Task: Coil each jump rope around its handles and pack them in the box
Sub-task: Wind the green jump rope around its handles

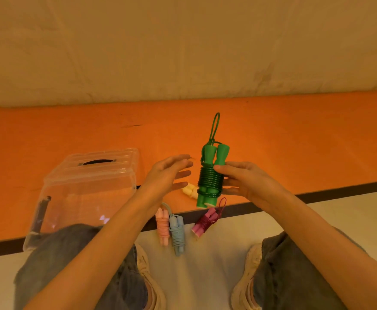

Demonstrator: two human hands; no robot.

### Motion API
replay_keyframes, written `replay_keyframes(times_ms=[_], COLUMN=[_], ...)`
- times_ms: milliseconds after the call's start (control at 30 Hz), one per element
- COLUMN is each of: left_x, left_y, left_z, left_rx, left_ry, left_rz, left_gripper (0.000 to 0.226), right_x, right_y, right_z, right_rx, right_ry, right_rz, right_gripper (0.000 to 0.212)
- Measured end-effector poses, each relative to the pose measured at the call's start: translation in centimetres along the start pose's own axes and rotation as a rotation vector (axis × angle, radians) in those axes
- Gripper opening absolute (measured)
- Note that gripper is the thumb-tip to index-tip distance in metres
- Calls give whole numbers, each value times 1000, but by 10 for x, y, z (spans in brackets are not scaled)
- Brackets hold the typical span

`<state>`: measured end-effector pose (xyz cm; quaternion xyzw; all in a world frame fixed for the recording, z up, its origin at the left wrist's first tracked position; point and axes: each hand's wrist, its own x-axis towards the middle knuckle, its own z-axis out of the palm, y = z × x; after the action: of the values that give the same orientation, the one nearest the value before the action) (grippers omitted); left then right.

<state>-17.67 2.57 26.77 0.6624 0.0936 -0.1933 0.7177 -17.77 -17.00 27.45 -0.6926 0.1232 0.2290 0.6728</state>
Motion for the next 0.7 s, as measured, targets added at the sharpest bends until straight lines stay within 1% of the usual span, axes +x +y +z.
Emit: replay_keyframes(times_ms=[167,267,367,567,700], left_x=[-28,-32,-28,1,25], left_y=[2,6,8,0,-18], left_z=[-11,-18,-19,-6,3], left_rx=[-84,-102,-115,-174,-238], left_ry=[16,32,44,65,80], left_rz=[10,40,49,-4,-90], left_gripper=[27,26,25,23,23], right_x=[-27,-31,-28,-2,16], right_y=[-14,-22,-26,-14,11], right_z=[3,2,-4,-20,-24], right_rx=[-5,1,-13,26,38], right_ry=[25,36,26,74,119], right_rz=[-42,-58,-73,-46,10], right_gripper=[20,13,13,14,13])
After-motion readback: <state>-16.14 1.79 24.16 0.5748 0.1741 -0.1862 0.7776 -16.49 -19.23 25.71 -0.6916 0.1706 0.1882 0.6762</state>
